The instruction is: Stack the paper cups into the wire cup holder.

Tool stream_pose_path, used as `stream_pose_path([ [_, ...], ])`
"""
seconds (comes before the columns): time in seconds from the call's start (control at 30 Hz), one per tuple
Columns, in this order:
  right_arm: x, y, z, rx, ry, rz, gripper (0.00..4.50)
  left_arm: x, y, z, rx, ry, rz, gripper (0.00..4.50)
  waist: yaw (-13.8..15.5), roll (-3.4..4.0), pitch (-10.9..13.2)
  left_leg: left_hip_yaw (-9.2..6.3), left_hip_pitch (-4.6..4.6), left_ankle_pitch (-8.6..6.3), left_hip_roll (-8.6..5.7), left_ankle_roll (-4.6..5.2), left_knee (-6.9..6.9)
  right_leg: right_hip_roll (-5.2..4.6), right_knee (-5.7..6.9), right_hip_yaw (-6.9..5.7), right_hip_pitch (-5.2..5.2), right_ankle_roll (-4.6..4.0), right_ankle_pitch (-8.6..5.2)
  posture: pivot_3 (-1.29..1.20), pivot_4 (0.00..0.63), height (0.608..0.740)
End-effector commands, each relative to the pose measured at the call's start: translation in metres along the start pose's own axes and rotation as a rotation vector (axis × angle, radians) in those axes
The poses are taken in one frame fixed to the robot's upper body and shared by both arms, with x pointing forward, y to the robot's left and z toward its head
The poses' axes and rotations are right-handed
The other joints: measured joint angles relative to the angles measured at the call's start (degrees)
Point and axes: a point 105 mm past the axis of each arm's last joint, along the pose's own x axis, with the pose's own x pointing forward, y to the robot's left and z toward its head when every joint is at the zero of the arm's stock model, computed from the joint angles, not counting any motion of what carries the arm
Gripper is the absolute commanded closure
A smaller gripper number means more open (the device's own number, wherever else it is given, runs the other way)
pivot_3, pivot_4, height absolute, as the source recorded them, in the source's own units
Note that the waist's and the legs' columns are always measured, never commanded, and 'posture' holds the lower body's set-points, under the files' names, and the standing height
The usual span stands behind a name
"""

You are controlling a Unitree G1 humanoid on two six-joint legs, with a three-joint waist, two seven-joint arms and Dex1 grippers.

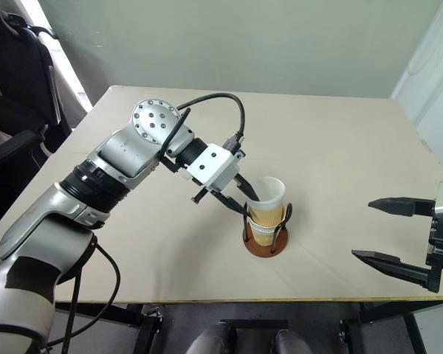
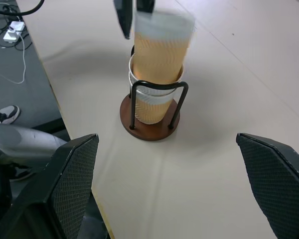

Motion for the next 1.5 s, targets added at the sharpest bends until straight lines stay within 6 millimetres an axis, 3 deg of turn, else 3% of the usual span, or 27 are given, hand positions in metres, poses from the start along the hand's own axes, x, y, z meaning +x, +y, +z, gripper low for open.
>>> stream_pose_path([
  [0.03, -0.006, 0.000, 0.006, -0.038, -0.013, -0.032, 0.00, -0.003, 0.002, 0.014, 0.069, 0.001, -0.028, 2.09, 0.00, 0.00, 0.00, 0.00, 0.00, 0.00, 0.00, 0.00, 0.01, 0.00, 0.00, 0.00, 0.00, 0.00, 0.00, 0.00, 0.150, 0.740],
  [0.23, -0.003, -0.006, 0.006, -0.047, -0.014, -0.022, 0.00, -0.012, 0.013, 0.021, 0.084, -0.031, 0.044, 0.02, -0.01, 0.00, 0.00, -0.01, 0.02, -0.01, -0.01, 0.02, 0.12, 0.00, 0.01, 0.01, 0.06, 0.03, 0.00, 0.00, 0.150, 0.740],
  [0.37, 0.006, -0.015, 0.004, -0.046, -0.027, 0.016, 0.00, -0.047, 0.032, 0.025, -0.006, -0.106, 0.280, 0.02, -0.24, 0.01, 0.00, 0.00, 0.05, -0.05, -0.01, 0.08, 0.25, 0.00, 0.02, 0.01, 0.12, 0.08, 0.03, 0.00, 0.150, 0.740],
  [0.4, 0.009, -0.020, -0.001, -0.026, -0.029, 0.025, 0.00, -0.067, 0.030, 0.019, -0.081, -0.144, 0.382, 0.02, -0.30, 0.01, 0.00, 0.01, 0.06, -0.05, -0.01, 0.08, 0.26, 0.00, 0.03, 0.01, 0.12, 0.10, 0.04, 0.00, 0.150, 0.740],
  [0.47, 0.010, -0.030, -0.009, -0.001, -0.047, 0.033, 0.00, -0.097, 0.014, 0.001, -0.247, -0.199, 0.525, 0.02, -0.94, 0.06, -0.02, 0.01, 0.15, -0.05, 0.00, 0.08, 0.26, 0.00, 0.04, 0.01, 0.15, 0.11, 0.05, 0.00, 0.150, 0.740],
  [0.53, 0.006, -0.039, -0.017, 0.012, -0.054, 0.031, 0.00, -0.110, -0.021, -0.025, -0.418, -0.163, 0.563, 0.02, -1.70, 0.31, -0.17, 0.05, 0.21, -0.04, 0.01, 0.07, 0.17, 0.00, 0.03, 0.02, 0.15, 0.12, 0.05, 0.00, 0.150, 0.740],
  [0.67, 0.000, -0.049, -0.030, 0.053, -0.049, 0.034, 0.00, -0.119, -0.079, -0.041, -0.659, -0.178, 0.624, 0.02, -1.57, 0.43, -0.23, 0.05, 0.28, 0.14, 0.01, -0.11, -0.05, 0.01, 0.04, 0.11, 0.08, 0.19, -0.04, 0.00, 0.150, 0.740],
  [0.83, 0.002, -0.058, -0.041, 0.079, -0.063, 0.033, 0.00, -0.128, -0.125, -0.064, -0.833, -0.108, 0.787, 0.02, -0.45, 0.39, -0.22, 0.00, 0.18, 0.15, 0.01, -0.04, 0.00, 0.00, -0.01, 0.08, 0.06, 0.04, -0.06, 0.00, 0.150, 0.740],
  [1.03, 0.004, -0.074, -0.045, 0.090, -0.068, 0.006, 0.00, -0.133, -0.149, -0.077, -0.940, -0.098, 0.950, 0.02, -0.51, 0.40, -0.22, 0.02, 0.55, 0.16, 0.00, -0.05, -0.07, -0.02, 0.05, 0.08, 0.29, -0.27, 0.05, 0.00, 0.150, 0.740],
  [1.23, 0.002, -0.085, -0.047, 0.089, -0.072, -0.043, 0.00, -0.134, -0.158, -0.081, -0.968, -0.099, 1.048, 0.02, -0.85, 0.37, -0.20, 0.02, 1.11, 0.29, 0.01, -0.14, -0.19, -0.01, 0.09, 0.08, 0.74, -0.99, -0.22, 0.00, 0.150, 0.740],
  [1.5, 0.008, -0.088, -0.045, 0.046, -0.053, -0.045, 0.00, -0.128, -0.162, -0.081, -0.954, -0.074, 1.085, 0.02, -1.05, 0.37, -0.20, 0.04, 1.09, 0.21, 0.02, -0.25, -0.41, 0.00, 0.08, 0.08, 0.64, -0.65, -0.04, 0.00, 0.150, 0.740],
])
